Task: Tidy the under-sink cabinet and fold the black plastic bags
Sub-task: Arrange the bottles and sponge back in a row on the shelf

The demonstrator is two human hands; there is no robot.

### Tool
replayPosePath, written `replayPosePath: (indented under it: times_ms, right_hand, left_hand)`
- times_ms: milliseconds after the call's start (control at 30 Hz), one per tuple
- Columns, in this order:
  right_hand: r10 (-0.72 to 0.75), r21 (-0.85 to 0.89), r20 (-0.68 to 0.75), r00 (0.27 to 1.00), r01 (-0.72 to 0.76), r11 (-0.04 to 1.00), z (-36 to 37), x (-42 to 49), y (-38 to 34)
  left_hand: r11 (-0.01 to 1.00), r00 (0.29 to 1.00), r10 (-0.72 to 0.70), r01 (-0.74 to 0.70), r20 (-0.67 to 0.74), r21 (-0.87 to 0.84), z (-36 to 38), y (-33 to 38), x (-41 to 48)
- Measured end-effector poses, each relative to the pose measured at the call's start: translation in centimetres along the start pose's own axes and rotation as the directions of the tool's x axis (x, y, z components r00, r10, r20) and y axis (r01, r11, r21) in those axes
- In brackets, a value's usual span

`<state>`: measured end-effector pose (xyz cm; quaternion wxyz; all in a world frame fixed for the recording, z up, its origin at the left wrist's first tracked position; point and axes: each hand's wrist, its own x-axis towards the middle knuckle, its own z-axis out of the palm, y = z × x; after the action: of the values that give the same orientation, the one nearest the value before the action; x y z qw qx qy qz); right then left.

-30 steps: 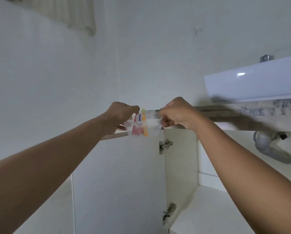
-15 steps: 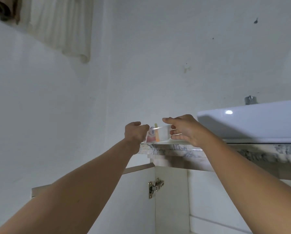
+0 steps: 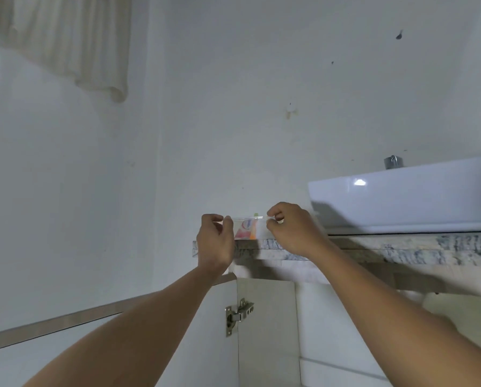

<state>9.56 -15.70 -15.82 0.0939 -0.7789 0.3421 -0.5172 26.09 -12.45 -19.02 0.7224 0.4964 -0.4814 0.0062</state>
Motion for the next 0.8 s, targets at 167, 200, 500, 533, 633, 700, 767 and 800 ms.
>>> replayPosePath:
  times_ms: [167, 200, 500, 533, 633, 700, 767, 800]
  right_hand:
    - [-0.025, -0.224, 0.173, 0.985, 0.064, 0.972, 0.2, 0.6, -0.2]
    - [-0.011, -0.266, 0.206, 0.978, 0.067, 0.962, 0.2, 0.8, -0.2]
    - [-0.102, -0.111, 0.065, 0.993, 0.109, 0.988, 0.0, -1.3, 0.5]
    - [-0.169, -0.086, -0.018, 0.985, 0.167, 0.982, -0.1, -2.3, 0.9]
    - [-0.318, -0.087, -0.178, 0.931, 0.307, 0.948, -0.8, -6.1, 2.6]
    - [-0.347, -0.11, -0.203, 0.916, 0.331, 0.937, -1.4, -9.2, 4.8]
    - [-0.322, -0.131, -0.183, 0.929, 0.302, 0.944, -2.0, -12.6, 7.9]
    - [-0.288, -0.135, -0.162, 0.944, 0.268, 0.954, -2.4, -14.4, 9.5]
  left_hand:
    - [0.994, 0.995, -0.043, 0.034, 0.091, 0.1, 0.0, 0.1, 0.0]
    - [0.989, 0.992, -0.073, 0.06, 0.099, 0.132, 0.1, 0.1, 0.1]
    - [0.948, 1.0, 0.006, -0.003, -0.008, 0.317, 0.8, 0.4, -1.7]
    - [0.946, 0.997, 0.078, -0.072, -0.005, 0.316, 1.0, 0.3, -2.4]
    - [0.95, 0.981, 0.178, -0.191, 0.076, 0.246, 1.9, -0.1, -6.0]
    - [0.954, 0.974, 0.176, -0.204, 0.14, 0.219, 3.0, -0.9, -9.0]
    - [0.954, 0.961, 0.158, -0.208, 0.226, 0.215, 4.7, -2.2, -12.3]
    - [0.957, 0.953, 0.135, -0.196, 0.272, 0.213, 5.7, -3.0, -13.9]
